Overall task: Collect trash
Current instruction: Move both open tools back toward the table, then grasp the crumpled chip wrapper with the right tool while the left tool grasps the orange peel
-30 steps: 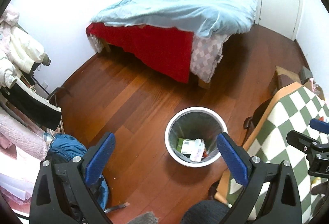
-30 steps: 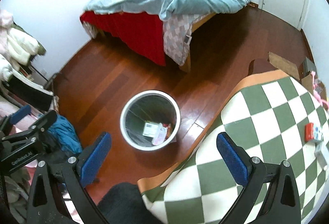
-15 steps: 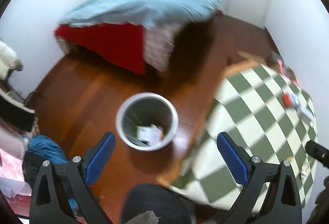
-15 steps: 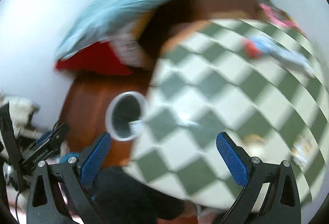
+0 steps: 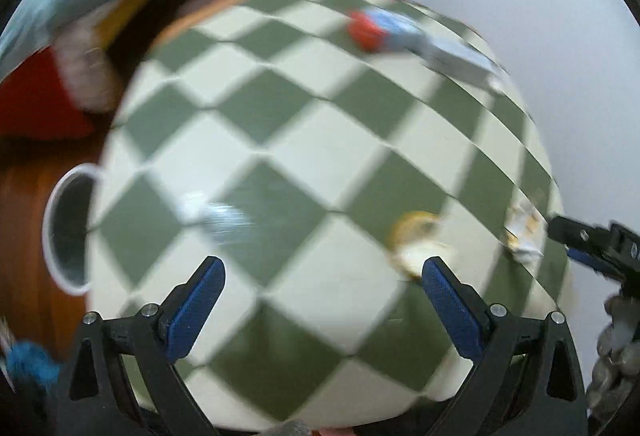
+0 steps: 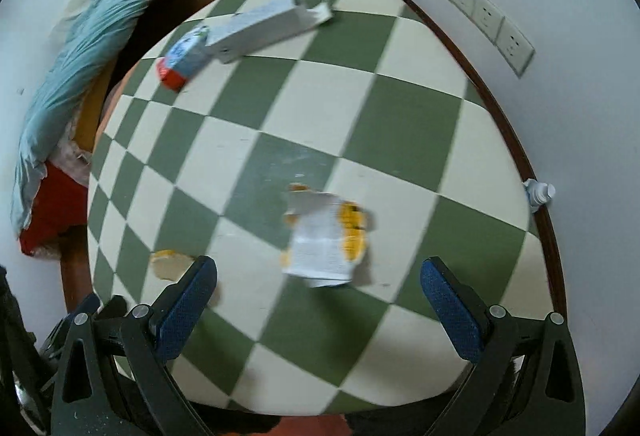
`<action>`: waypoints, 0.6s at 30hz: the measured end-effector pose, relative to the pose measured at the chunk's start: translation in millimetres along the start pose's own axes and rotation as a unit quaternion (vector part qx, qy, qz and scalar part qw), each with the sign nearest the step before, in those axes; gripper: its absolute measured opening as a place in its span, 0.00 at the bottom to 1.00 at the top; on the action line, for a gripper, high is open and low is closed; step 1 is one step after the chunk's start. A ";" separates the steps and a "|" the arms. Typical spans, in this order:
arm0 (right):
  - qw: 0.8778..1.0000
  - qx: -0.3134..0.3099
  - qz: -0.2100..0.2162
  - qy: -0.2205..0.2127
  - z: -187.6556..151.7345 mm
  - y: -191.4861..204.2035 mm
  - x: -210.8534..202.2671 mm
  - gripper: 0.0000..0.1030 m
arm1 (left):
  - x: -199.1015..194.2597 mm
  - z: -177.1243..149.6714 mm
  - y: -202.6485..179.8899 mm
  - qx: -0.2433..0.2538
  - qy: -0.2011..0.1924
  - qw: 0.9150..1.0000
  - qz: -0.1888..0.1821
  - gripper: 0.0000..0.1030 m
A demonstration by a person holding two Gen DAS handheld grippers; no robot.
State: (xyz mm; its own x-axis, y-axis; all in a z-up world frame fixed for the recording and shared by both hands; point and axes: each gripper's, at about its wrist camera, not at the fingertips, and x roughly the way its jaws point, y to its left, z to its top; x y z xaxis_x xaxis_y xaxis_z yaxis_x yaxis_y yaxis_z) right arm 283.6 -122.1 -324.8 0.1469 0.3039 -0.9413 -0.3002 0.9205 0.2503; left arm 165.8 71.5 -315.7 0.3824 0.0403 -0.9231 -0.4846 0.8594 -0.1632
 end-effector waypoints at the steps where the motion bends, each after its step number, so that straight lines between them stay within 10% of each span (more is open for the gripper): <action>1: 1.000 0.002 0.001 0.000 0.3 -6.7 -0.2 1.00 | 5.2 0.3 -8.7 0.014 0.004 1.000 -0.003 0.98; 8: 1.000 0.010 0.010 0.000 3.8 -22.5 5.6 1.00 | 31.2 0.1 -56.0 0.100 0.014 0.995 -0.003 0.97; 13: 1.000 0.003 0.013 0.001 7.9 -16.6 15.6 1.00 | 40.1 -2.4 -69.2 0.125 0.014 0.992 0.013 0.47; 18: 1.000 -0.011 0.009 -0.008 8.1 -3.4 24.8 0.99 | 36.8 -6.6 -64.6 0.118 0.003 0.993 0.010 0.38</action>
State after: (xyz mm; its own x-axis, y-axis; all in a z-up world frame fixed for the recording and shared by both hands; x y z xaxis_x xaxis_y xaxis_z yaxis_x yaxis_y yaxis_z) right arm 295.9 -115.6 -347.1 0.1571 0.3244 -0.9328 -0.3236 0.9093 0.2617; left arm 206.0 14.1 -341.3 0.3693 0.0549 -0.9277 -0.2931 0.9542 -0.0602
